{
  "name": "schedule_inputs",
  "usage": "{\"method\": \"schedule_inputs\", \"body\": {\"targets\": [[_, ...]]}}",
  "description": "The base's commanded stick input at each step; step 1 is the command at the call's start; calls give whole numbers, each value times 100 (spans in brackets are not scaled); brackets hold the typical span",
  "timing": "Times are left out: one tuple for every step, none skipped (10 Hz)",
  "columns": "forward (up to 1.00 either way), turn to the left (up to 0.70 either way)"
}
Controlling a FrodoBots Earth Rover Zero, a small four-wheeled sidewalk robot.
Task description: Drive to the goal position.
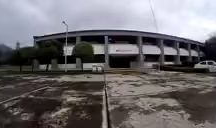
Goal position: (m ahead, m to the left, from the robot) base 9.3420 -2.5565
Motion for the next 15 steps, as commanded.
{"method": "schedule_inputs", "body": {"targets": [[70, -35], [70, -35], [70, -24], [70, 0], [70, 0], [70, 0], [70, 0], [70, 0], [70, 0], [70, 0], [70, 0], [70, 0], [70, 0], [70, 0], [70, -35]]}}
